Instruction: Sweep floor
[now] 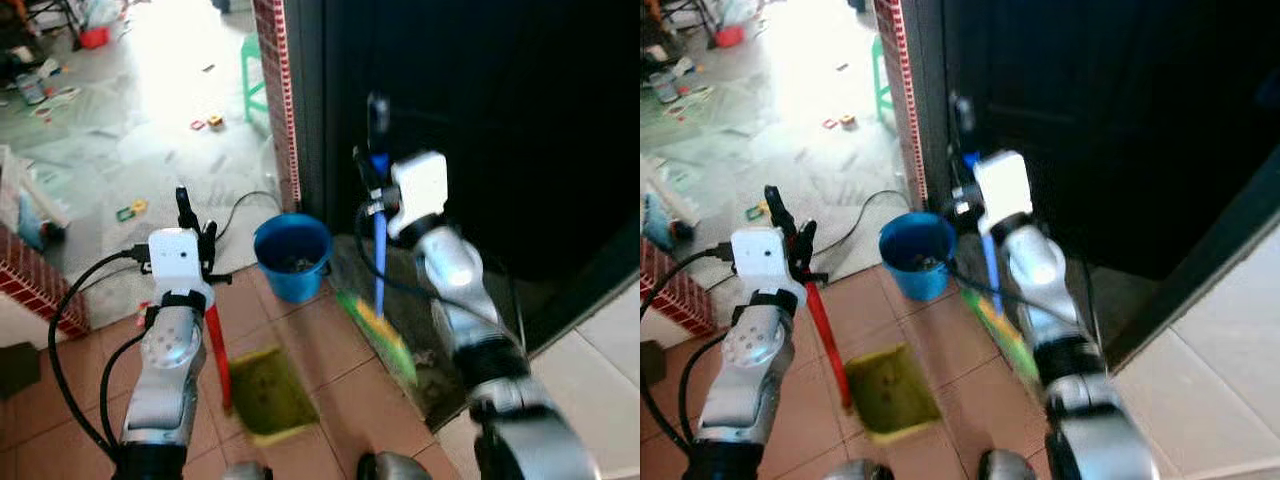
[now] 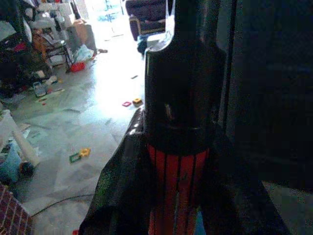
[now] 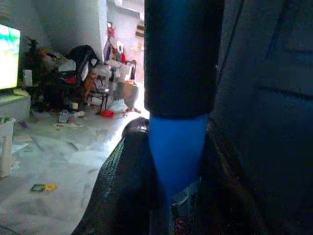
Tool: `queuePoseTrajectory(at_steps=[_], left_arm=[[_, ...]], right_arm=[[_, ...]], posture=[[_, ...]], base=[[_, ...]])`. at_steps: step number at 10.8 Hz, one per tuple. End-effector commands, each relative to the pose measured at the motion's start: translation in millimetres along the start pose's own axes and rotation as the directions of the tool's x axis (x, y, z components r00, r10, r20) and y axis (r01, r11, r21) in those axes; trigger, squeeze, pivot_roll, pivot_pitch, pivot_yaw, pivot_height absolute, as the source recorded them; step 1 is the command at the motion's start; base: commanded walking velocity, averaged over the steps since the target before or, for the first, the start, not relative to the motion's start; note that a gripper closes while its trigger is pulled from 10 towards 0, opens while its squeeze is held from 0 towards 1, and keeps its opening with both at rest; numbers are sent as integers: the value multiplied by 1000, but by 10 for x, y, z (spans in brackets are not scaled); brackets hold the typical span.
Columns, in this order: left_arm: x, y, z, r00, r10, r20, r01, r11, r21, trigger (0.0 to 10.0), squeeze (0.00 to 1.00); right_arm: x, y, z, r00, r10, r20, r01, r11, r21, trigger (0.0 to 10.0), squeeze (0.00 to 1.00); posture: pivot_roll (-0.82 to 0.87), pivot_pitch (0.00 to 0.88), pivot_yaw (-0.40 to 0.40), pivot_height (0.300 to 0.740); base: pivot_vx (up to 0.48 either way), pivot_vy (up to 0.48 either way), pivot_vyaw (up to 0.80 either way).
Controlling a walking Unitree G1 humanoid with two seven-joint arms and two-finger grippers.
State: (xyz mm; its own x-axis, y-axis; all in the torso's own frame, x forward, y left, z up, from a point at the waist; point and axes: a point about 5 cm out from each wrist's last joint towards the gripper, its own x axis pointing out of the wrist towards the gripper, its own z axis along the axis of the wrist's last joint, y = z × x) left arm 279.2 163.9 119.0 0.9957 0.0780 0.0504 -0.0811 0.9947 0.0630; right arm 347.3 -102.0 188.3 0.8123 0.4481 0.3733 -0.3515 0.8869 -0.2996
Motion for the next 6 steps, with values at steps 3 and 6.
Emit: queuePoseTrajectory(at_steps=[3,6], left_arm=[[-155,127,94,1000,1,23,-2,999,33,10000,0],[-288,192,137,1000,-4,10,4,999,49,10000,0]], right_arm=[[24,-134,82,996,60,73,-48,987,-154,10000,0],[-195,-231,-131,999,38,-3,-38,977,-211,10000,0]], posture=[[8,154,88,740],[50,209,116,740]], base=[[0,0,0],[0,0,0]])
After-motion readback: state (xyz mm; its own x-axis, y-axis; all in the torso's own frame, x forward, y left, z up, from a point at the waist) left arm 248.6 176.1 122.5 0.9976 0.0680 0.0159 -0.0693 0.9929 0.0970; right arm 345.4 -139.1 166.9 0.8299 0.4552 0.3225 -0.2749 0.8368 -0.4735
